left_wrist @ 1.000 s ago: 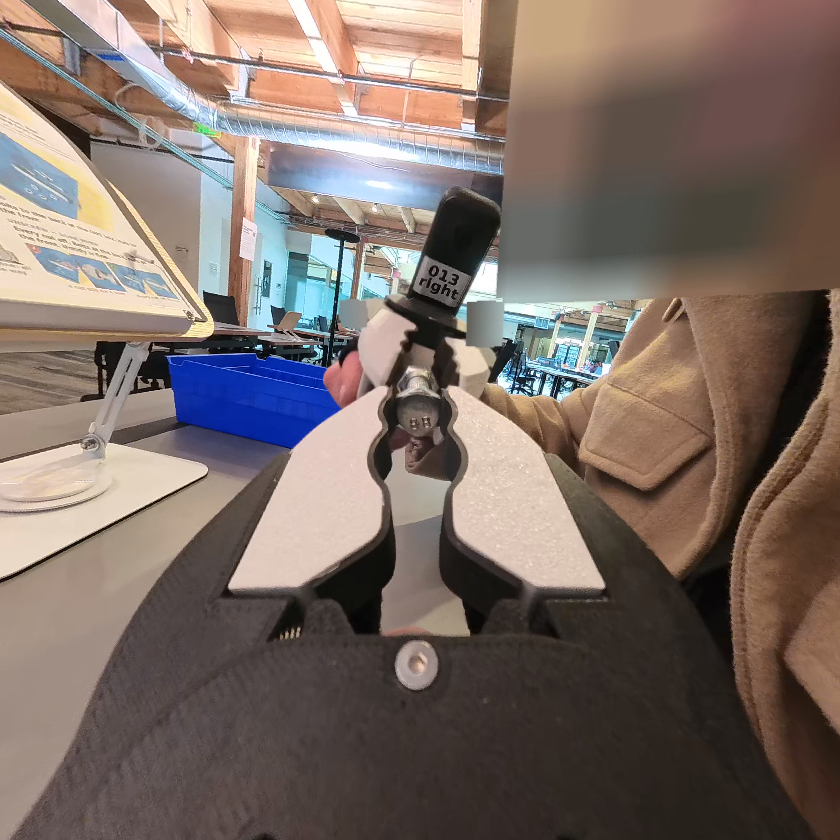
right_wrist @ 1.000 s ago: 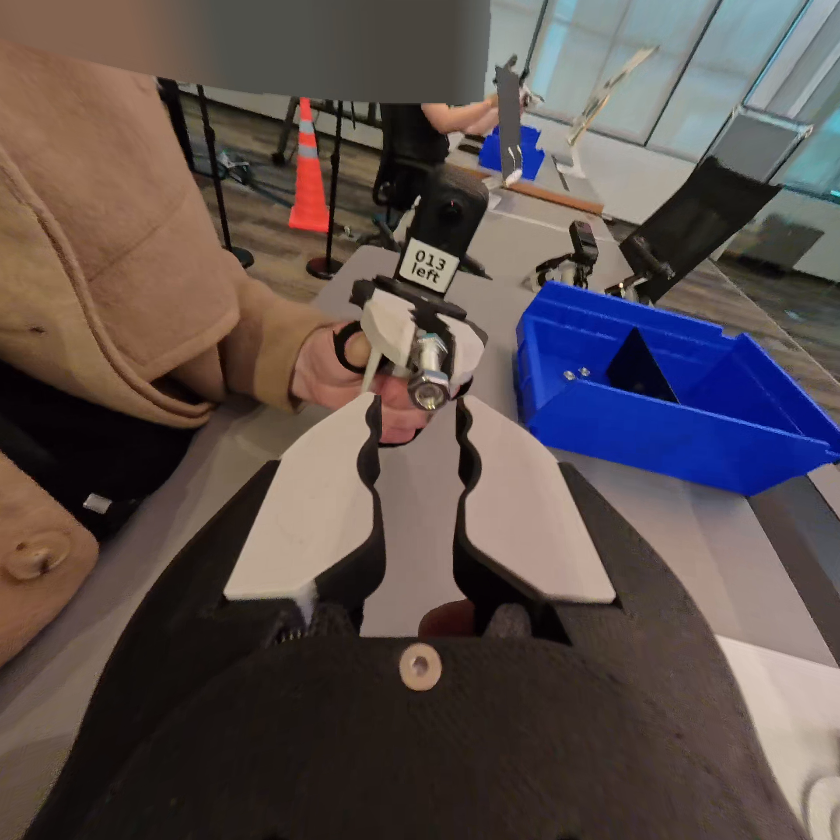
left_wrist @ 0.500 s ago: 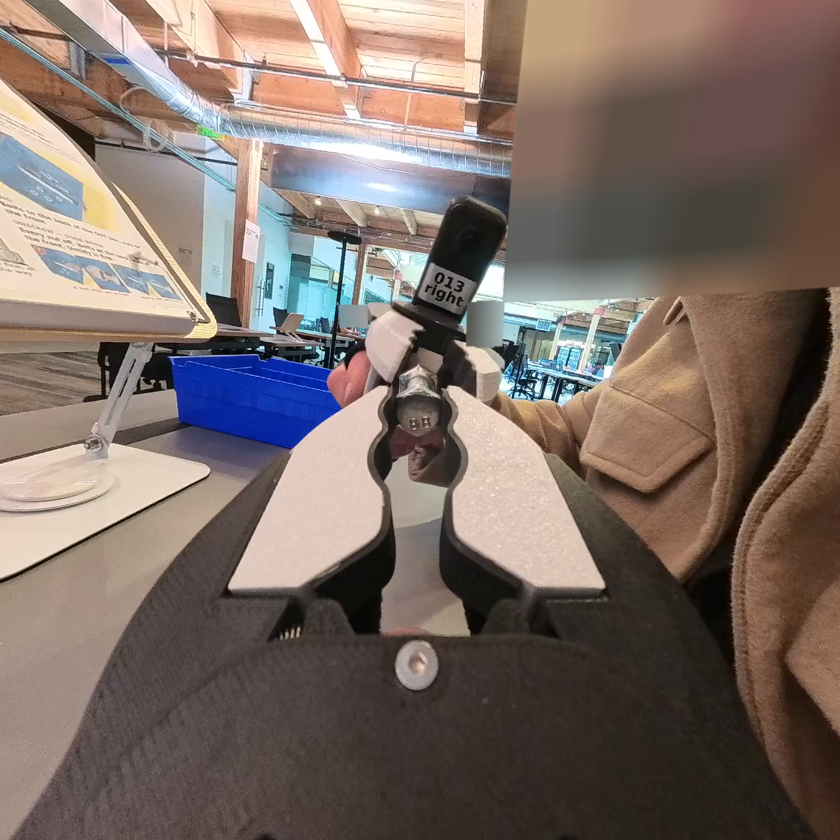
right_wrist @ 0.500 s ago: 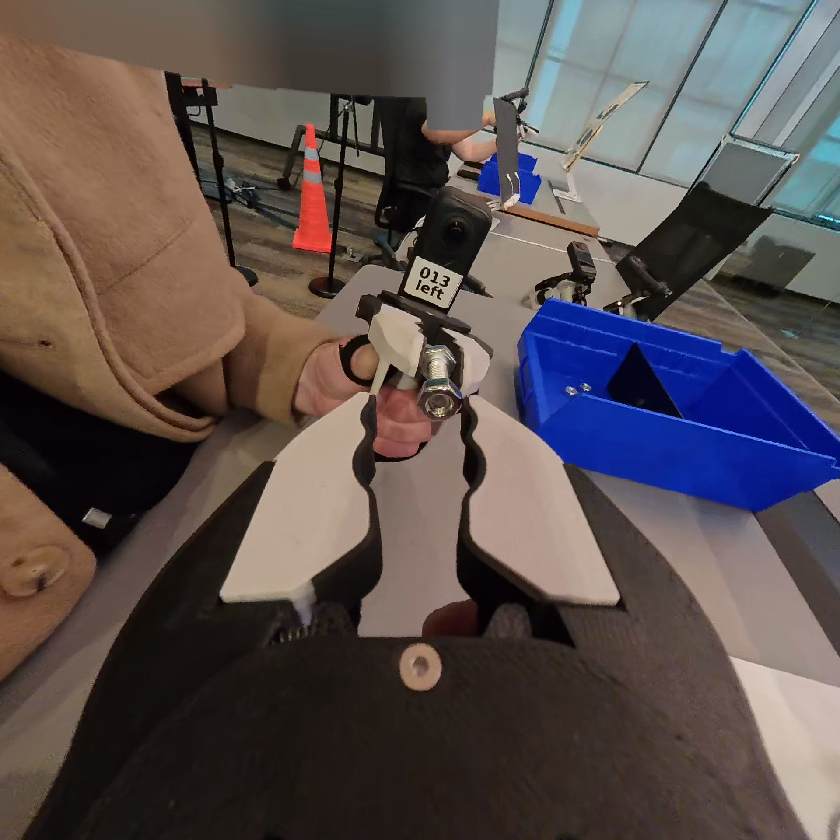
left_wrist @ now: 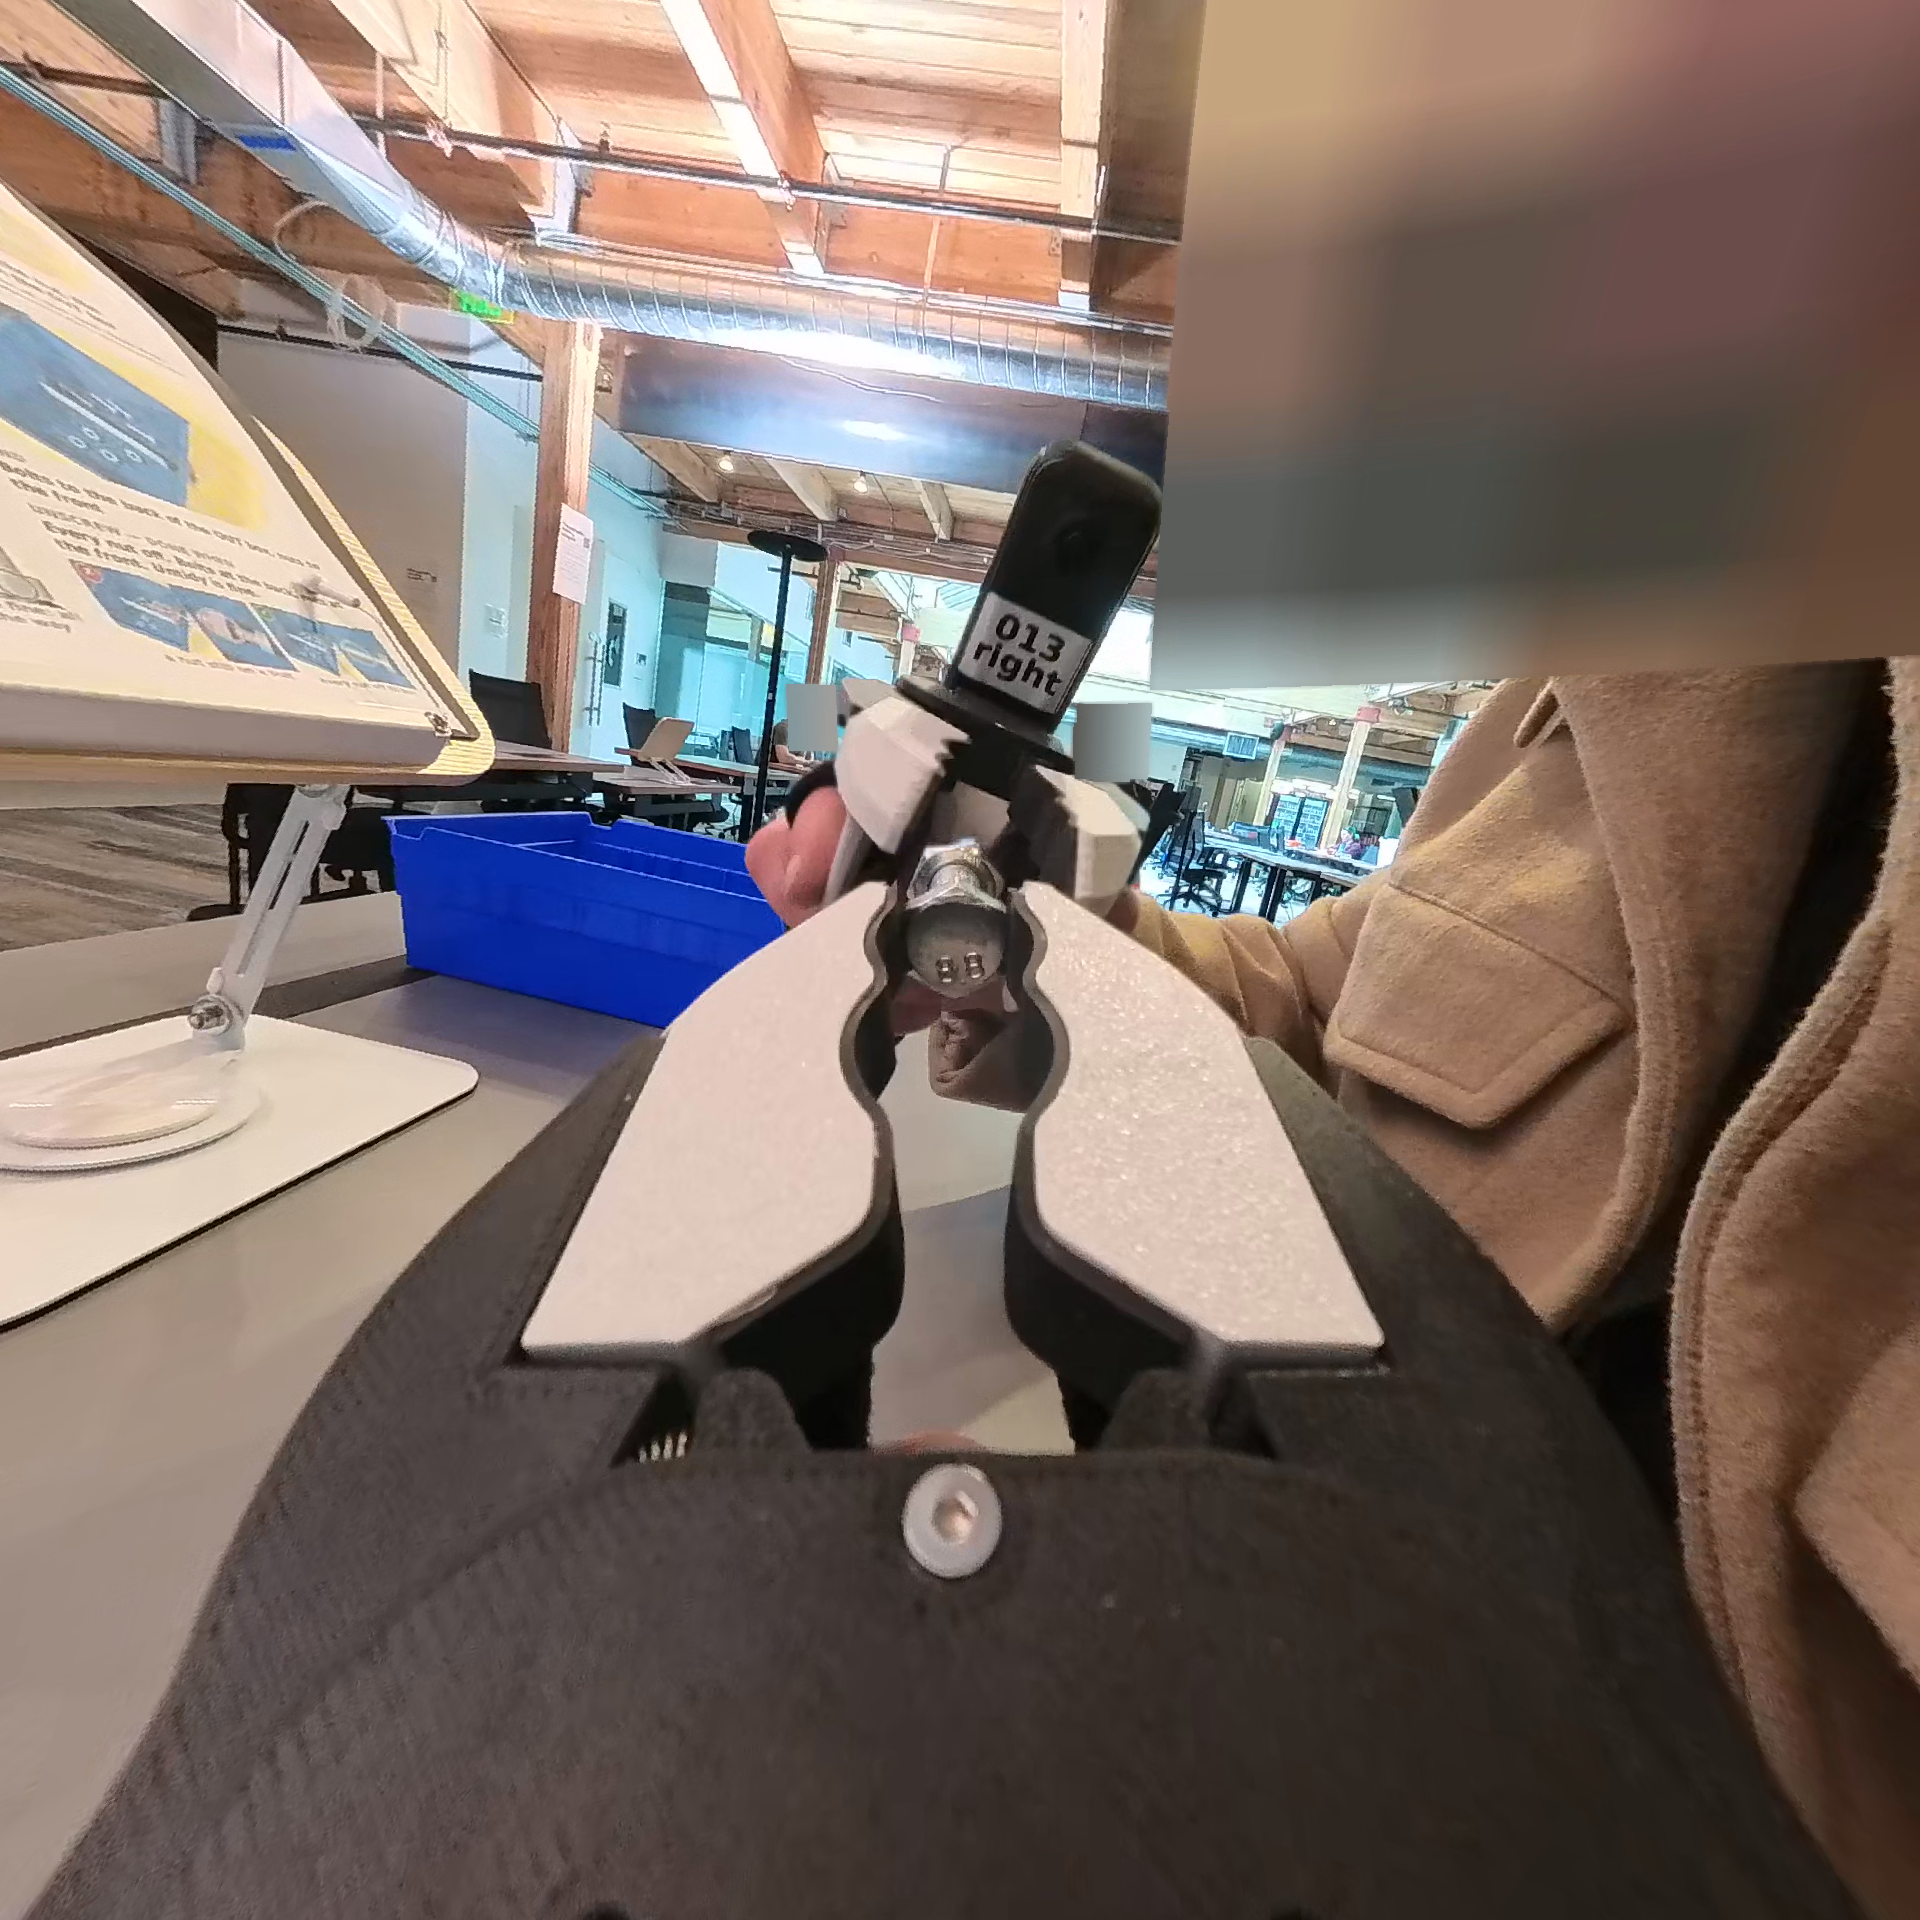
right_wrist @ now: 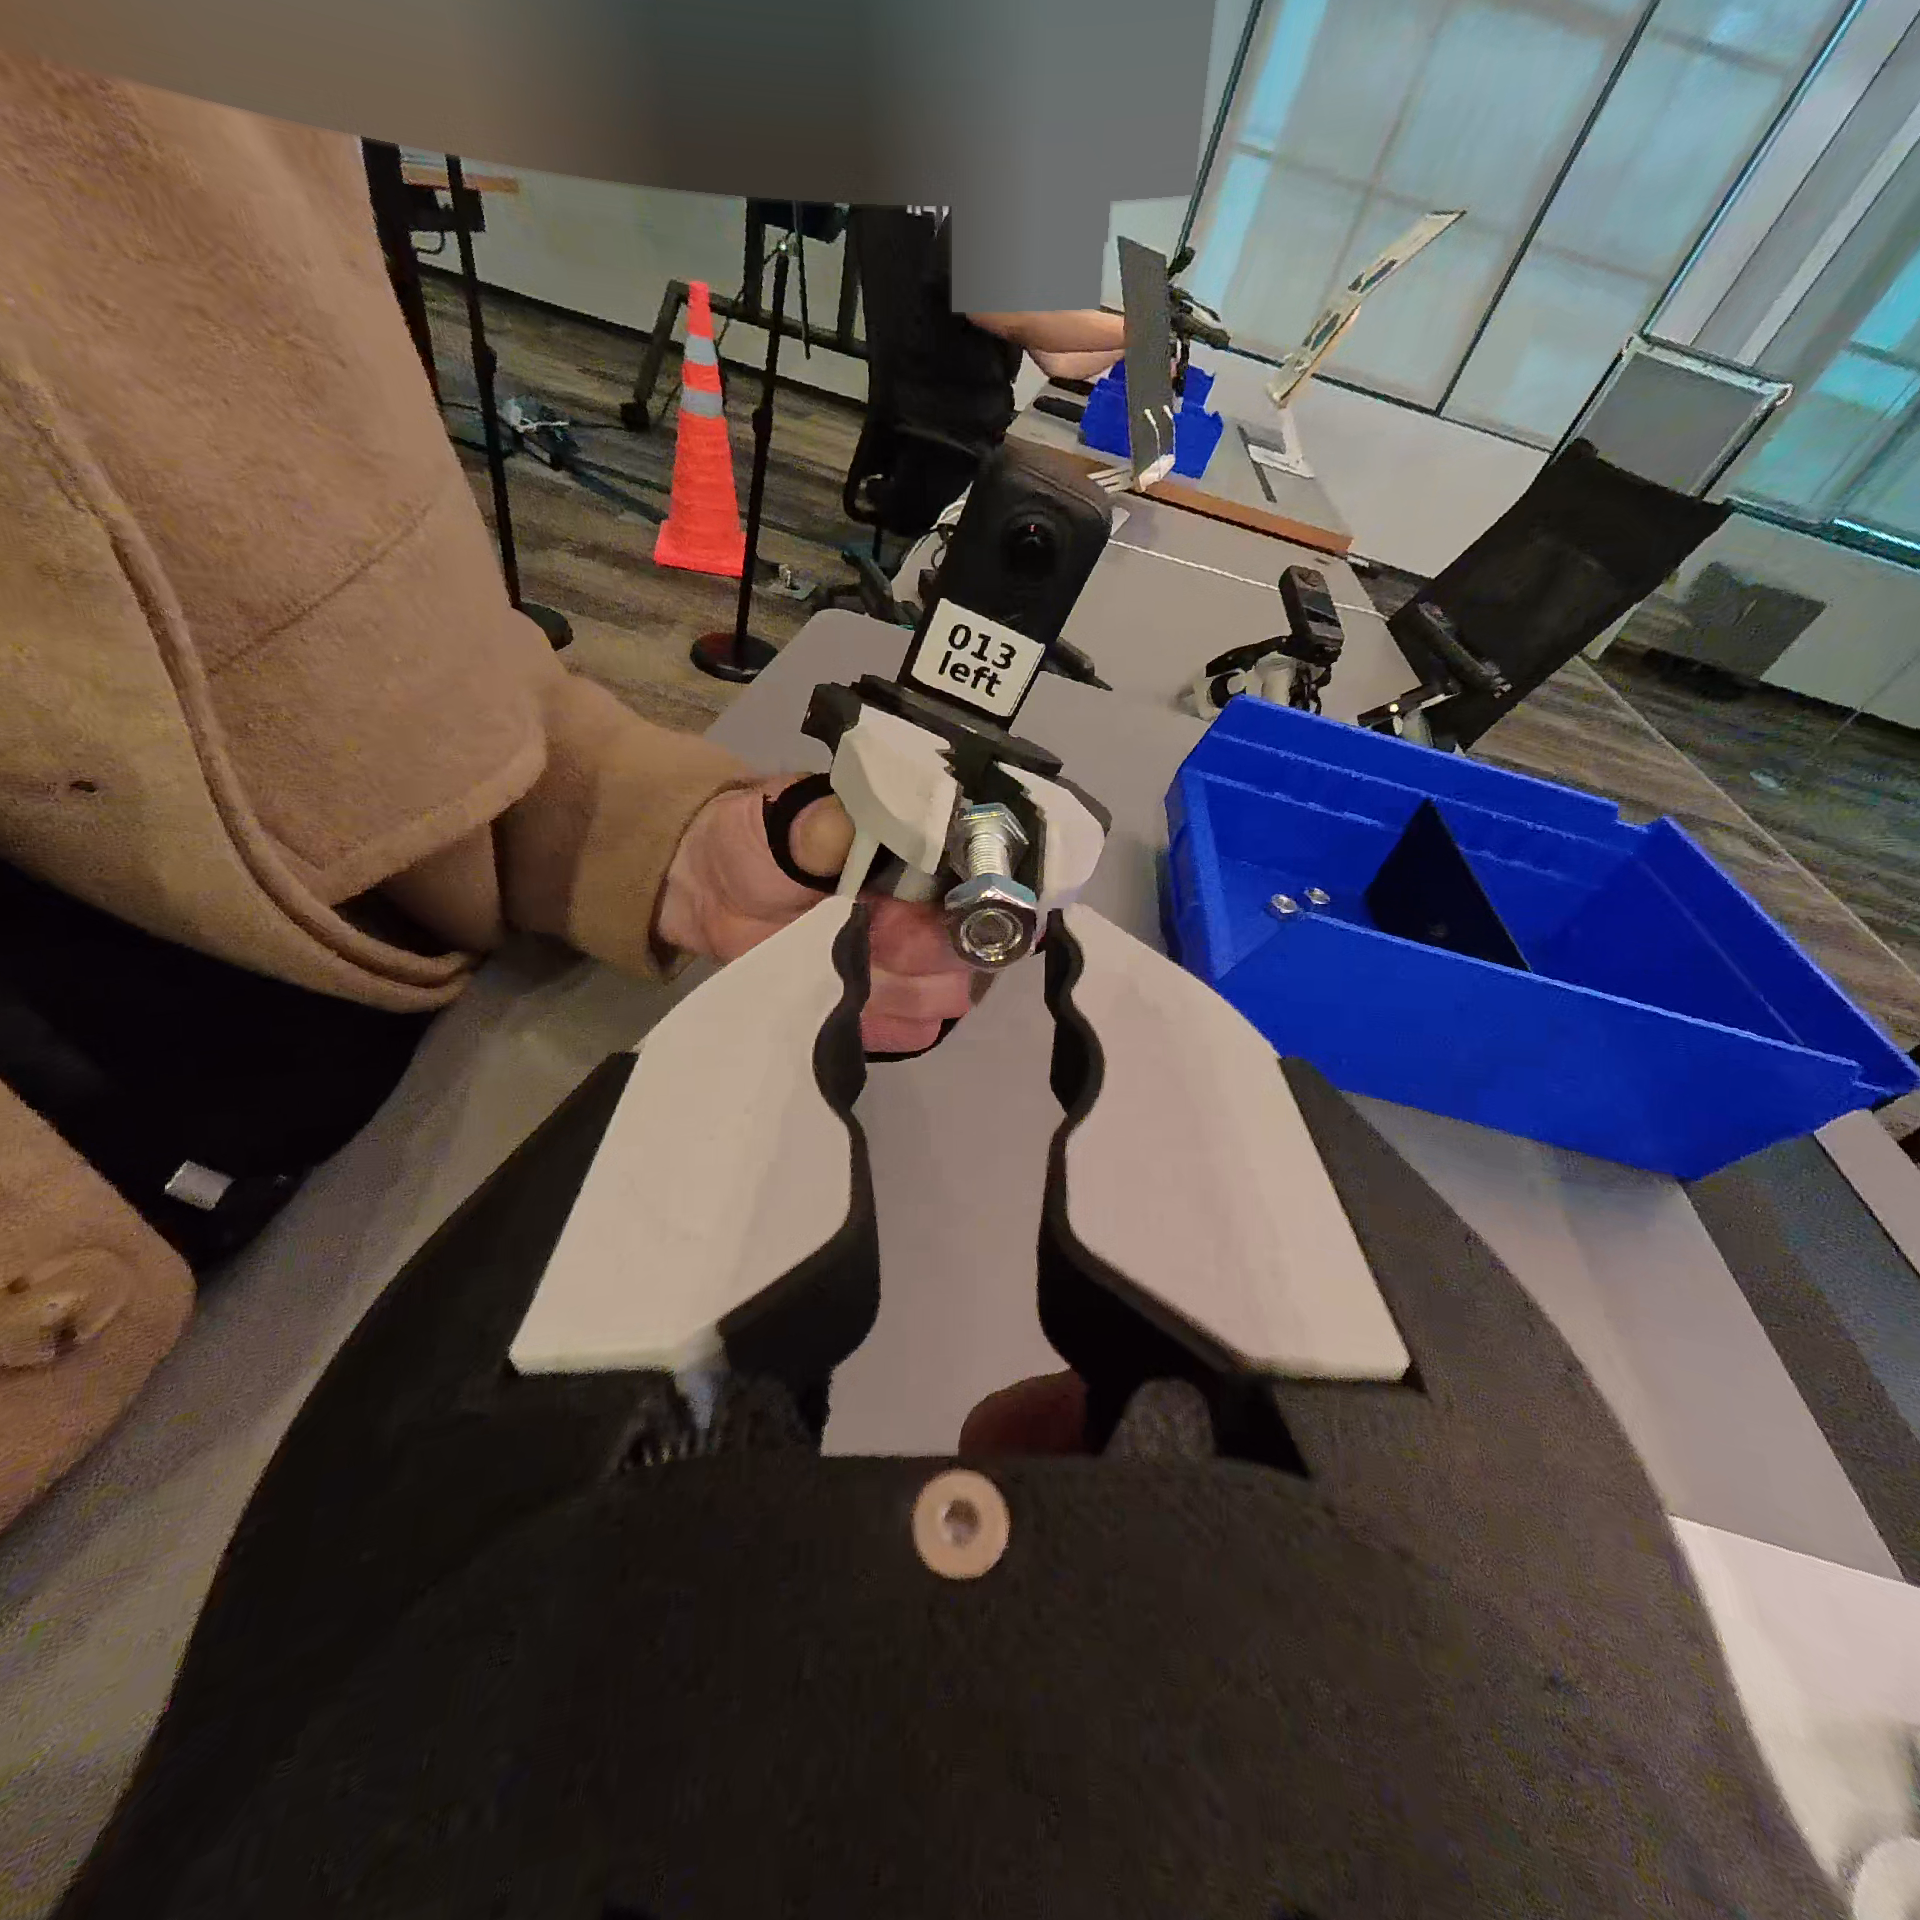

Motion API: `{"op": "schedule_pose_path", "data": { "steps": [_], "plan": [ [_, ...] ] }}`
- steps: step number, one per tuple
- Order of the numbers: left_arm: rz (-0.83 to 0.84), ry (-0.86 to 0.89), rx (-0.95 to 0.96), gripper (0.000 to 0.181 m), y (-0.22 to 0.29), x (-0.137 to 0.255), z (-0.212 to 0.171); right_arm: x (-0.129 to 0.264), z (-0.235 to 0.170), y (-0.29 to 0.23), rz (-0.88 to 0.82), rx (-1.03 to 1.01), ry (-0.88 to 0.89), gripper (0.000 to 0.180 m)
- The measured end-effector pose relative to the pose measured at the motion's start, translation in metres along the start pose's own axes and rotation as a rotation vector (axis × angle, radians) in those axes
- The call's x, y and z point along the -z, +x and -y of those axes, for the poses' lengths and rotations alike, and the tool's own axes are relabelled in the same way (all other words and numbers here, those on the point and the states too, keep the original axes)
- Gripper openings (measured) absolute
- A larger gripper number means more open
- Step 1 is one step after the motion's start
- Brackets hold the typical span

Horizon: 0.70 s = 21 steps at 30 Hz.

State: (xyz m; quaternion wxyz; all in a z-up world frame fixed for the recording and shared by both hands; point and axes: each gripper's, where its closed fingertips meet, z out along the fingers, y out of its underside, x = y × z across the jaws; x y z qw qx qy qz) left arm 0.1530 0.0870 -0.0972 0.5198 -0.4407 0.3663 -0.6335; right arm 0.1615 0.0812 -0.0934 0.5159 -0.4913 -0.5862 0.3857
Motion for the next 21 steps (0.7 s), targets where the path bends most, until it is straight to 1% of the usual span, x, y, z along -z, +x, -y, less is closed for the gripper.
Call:
{"op": "schedule_pose_path", "data": {
  "steps": [4, 7, 13, 17, 18, 21],
  "plan": [
    [-0.005, 0.01, -0.004, 0.018, 0.001, 0.001, 0.002, -0.003, -0.007, -0.006, 0.041, -0.037, -0.012, 0.03],
    [0.001, -0.016, -0.018, 0.018, 0.002, -0.002, -0.002, -0.003, -0.025, -0.008, 0.066, -0.064, -0.104, 0.025],
    [-0.009, 0.007, -0.003, 0.018, 0.002, -0.001, 0.001, -0.003, -0.018, -0.003, 0.026, -0.076, -0.043, 0.028],
    [-0.01, 0.014, 0.001, 0.018, 0.002, -0.002, 0.002, -0.008, -0.023, -0.005, 0.045, -0.128, -0.045, 0.032],
    [-0.011, 0.013, -0.002, 0.018, 0.003, -0.002, 0.002, -0.01, -0.022, -0.007, 0.056, -0.143, -0.022, 0.031],
    [-0.019, 0.016, -0.005, 0.018, 0.005, -0.002, 0.002, -0.013, -0.017, -0.006, 0.041, -0.168, 0.038, 0.019]
  ]
}}
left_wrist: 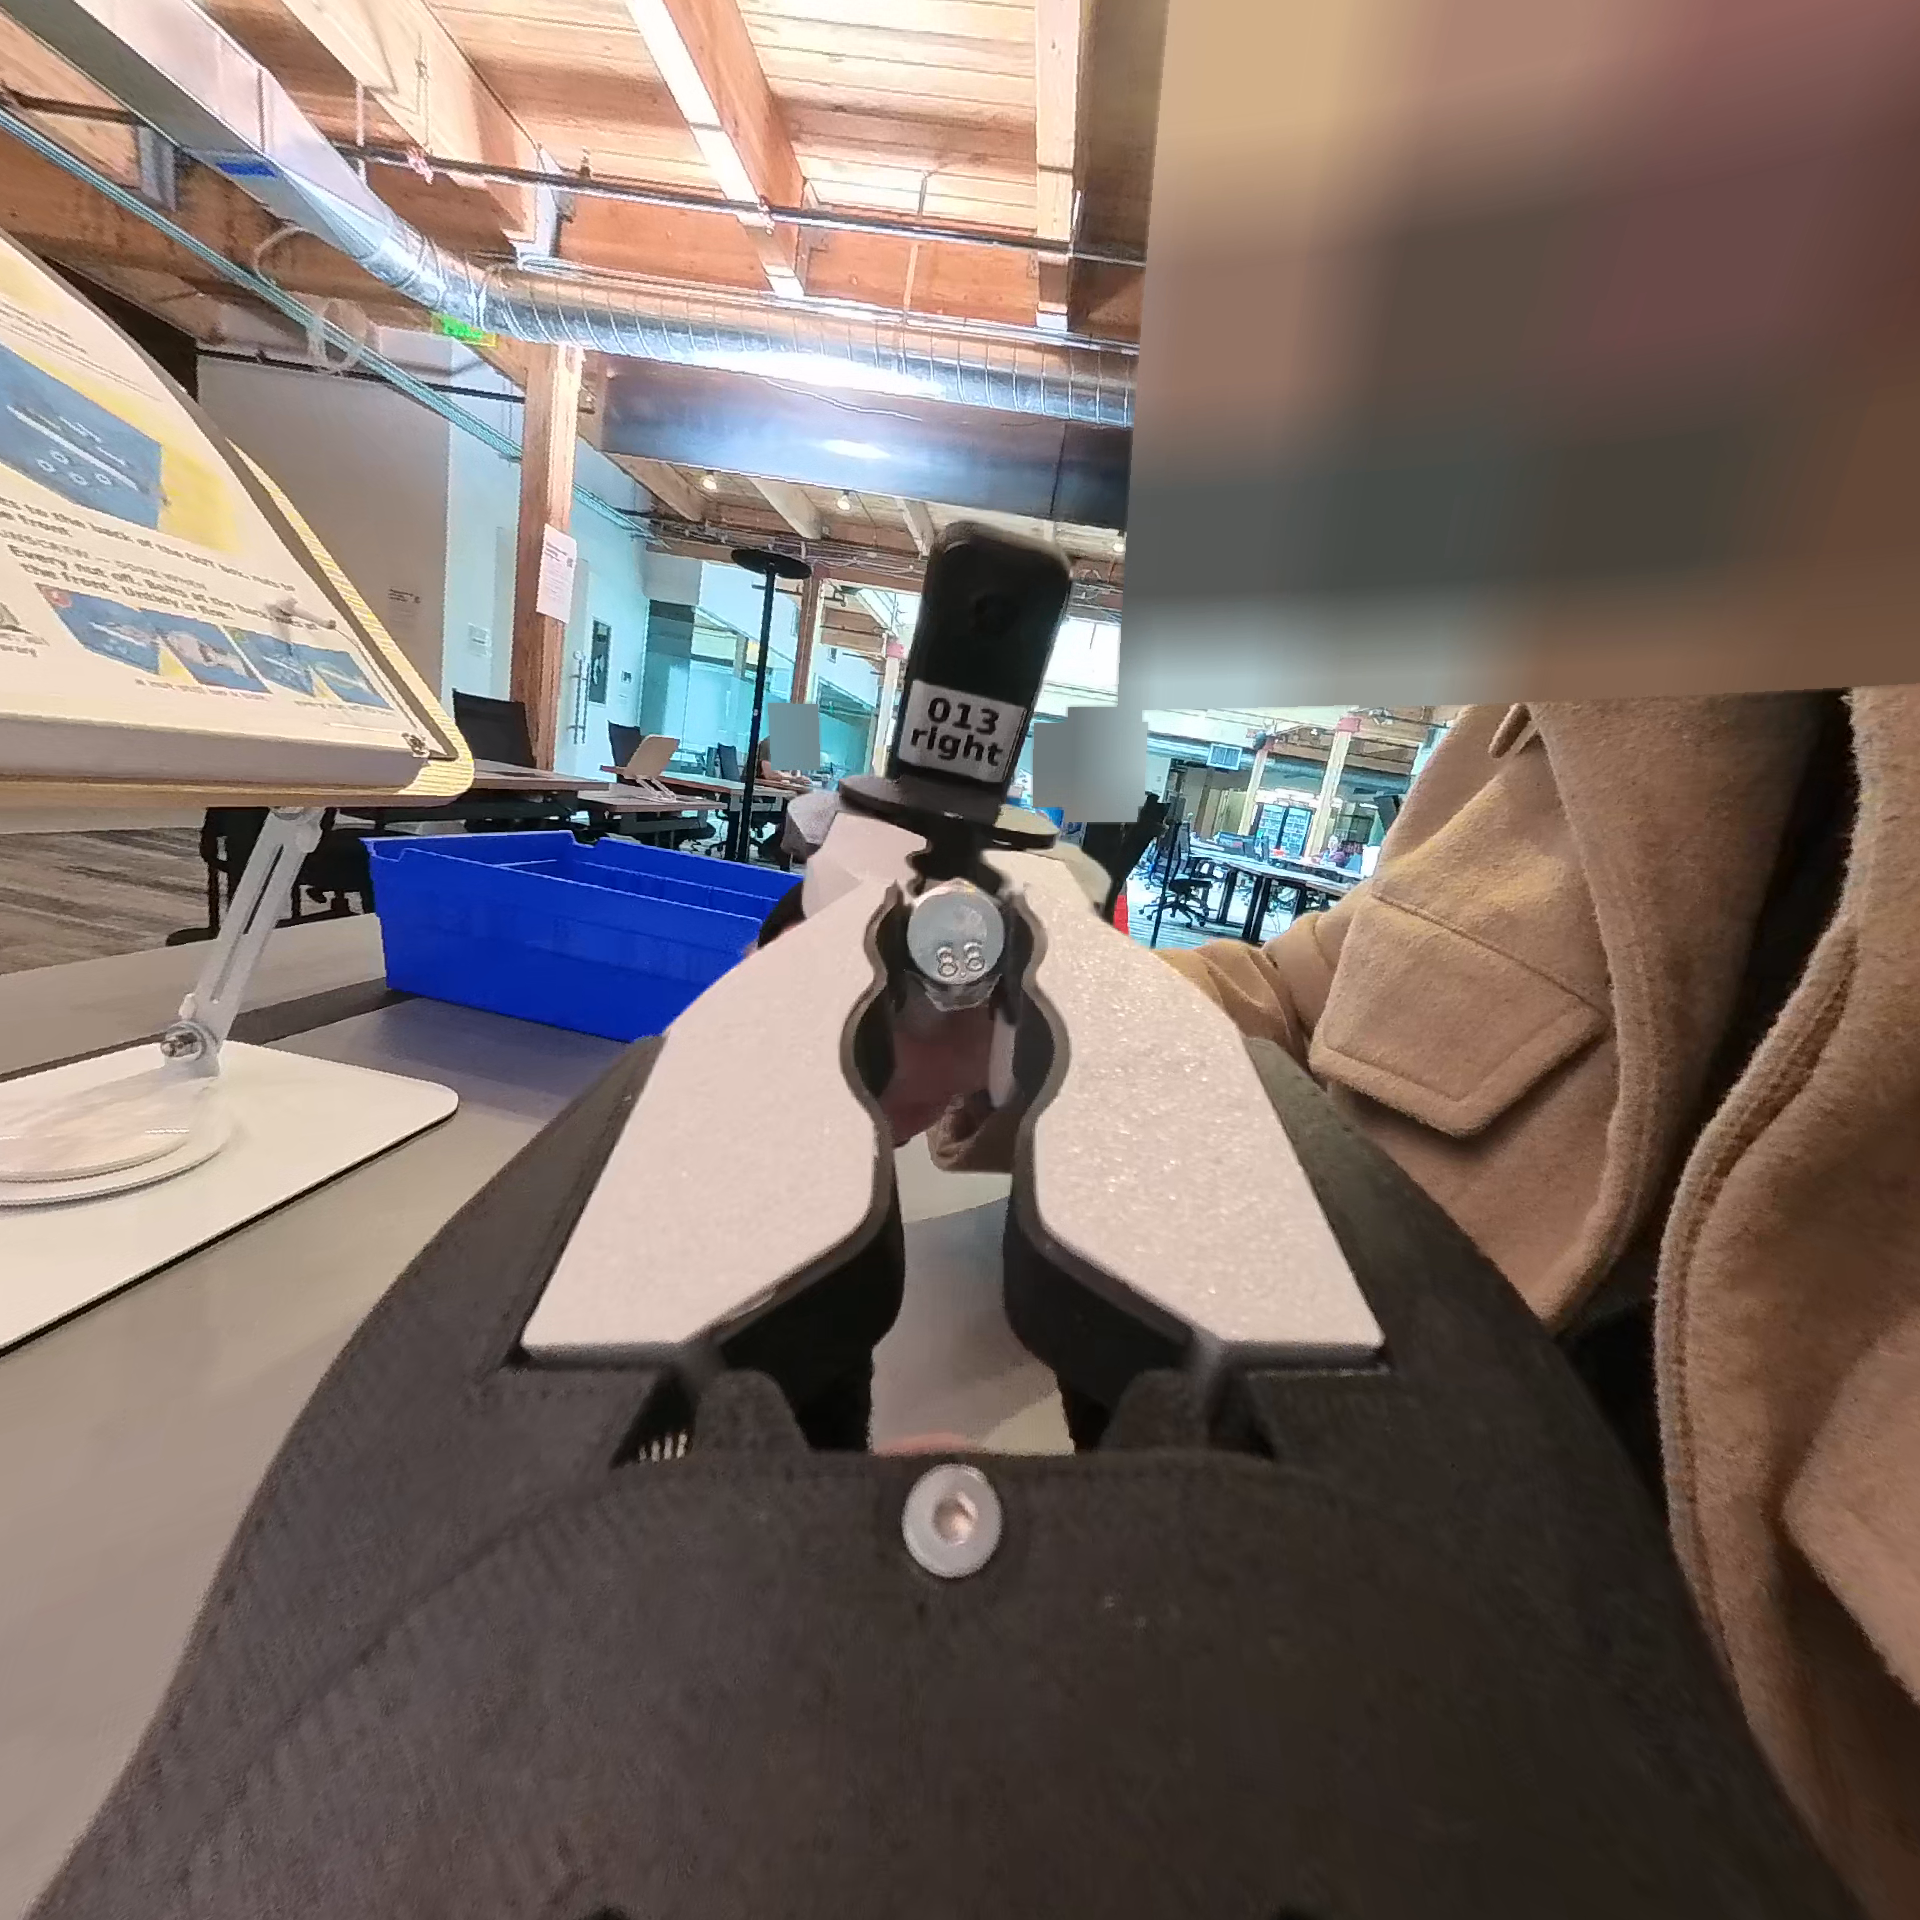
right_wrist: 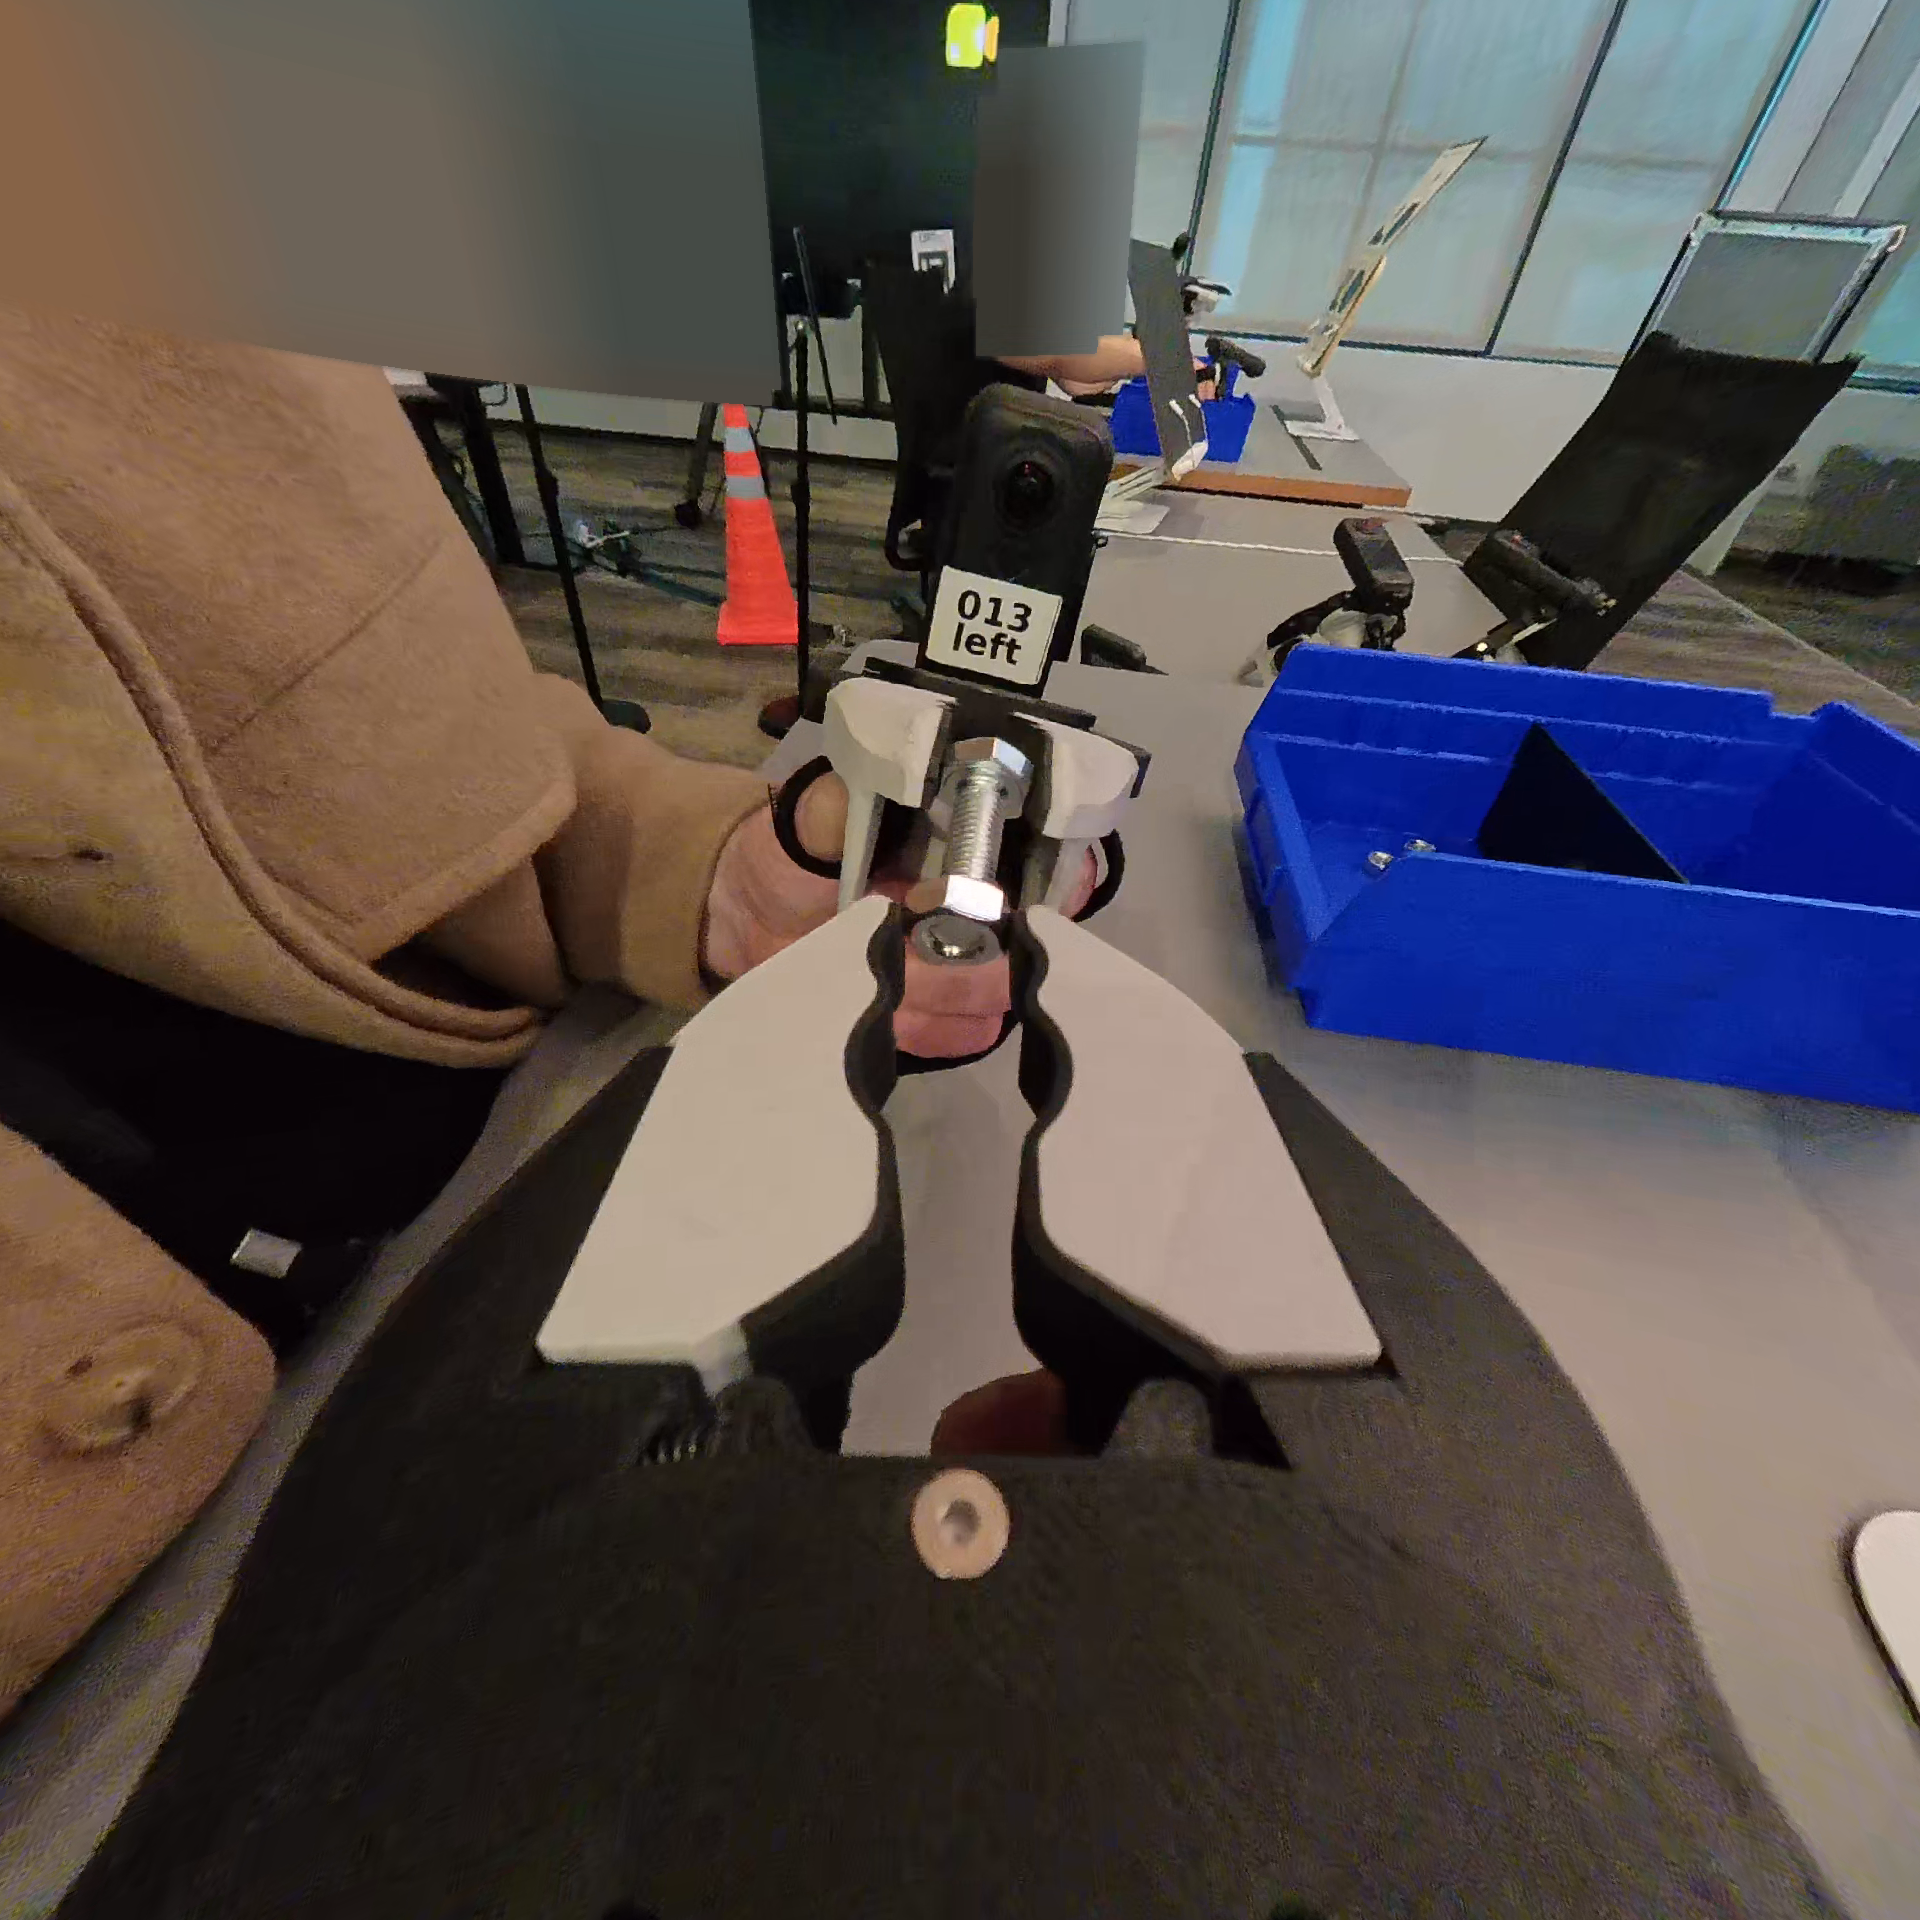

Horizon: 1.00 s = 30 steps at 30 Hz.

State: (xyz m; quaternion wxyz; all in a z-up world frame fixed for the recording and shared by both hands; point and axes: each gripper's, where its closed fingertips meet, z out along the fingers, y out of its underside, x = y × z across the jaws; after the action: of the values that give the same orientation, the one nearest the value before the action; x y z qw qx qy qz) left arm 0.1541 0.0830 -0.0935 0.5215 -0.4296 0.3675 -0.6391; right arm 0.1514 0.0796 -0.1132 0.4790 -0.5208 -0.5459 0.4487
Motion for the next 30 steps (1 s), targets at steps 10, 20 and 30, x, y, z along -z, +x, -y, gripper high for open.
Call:
{"op": "schedule_pose_path", "data": {
  "steps": [10, 20, 30],
  "plan": [
    [-0.007, -0.022, -0.03, 0.017, 0.001, -0.001, -0.003, -0.002, 0.001, 0.0, 0.008, 0.013, -0.03, 0.018],
    [-0.017, -0.13, -0.108, 0.024, 0.006, -0.006, -0.016, 0.003, -0.001, -0.002, 0.036, 0.044, -0.115, 0.018],
    [-0.004, -0.191, -0.165, 0.018, 0.006, -0.005, -0.023, 0.012, -0.007, -0.007, 0.092, 0.023, -0.169, 0.018]
  ]
}}
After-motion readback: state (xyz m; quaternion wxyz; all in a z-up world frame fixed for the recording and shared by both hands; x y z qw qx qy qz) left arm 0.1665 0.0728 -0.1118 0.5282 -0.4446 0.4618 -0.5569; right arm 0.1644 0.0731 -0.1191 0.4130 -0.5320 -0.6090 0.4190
